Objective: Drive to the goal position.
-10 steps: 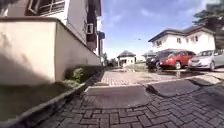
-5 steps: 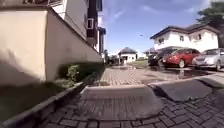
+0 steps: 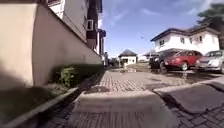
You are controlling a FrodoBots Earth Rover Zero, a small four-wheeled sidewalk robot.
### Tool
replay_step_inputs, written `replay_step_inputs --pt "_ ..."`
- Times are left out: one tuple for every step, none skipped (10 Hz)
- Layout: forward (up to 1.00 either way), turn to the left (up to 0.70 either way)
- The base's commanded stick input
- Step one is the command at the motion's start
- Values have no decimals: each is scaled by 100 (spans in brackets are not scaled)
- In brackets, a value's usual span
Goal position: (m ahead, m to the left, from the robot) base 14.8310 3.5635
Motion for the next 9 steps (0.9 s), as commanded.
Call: replay_step_inputs --pt "69 3" --pt "69 3" --pt "69 3" --pt "69 3" --pt "69 3" --pt "69 3" --pt "69 3" --pt "69 3" --pt "69 3"
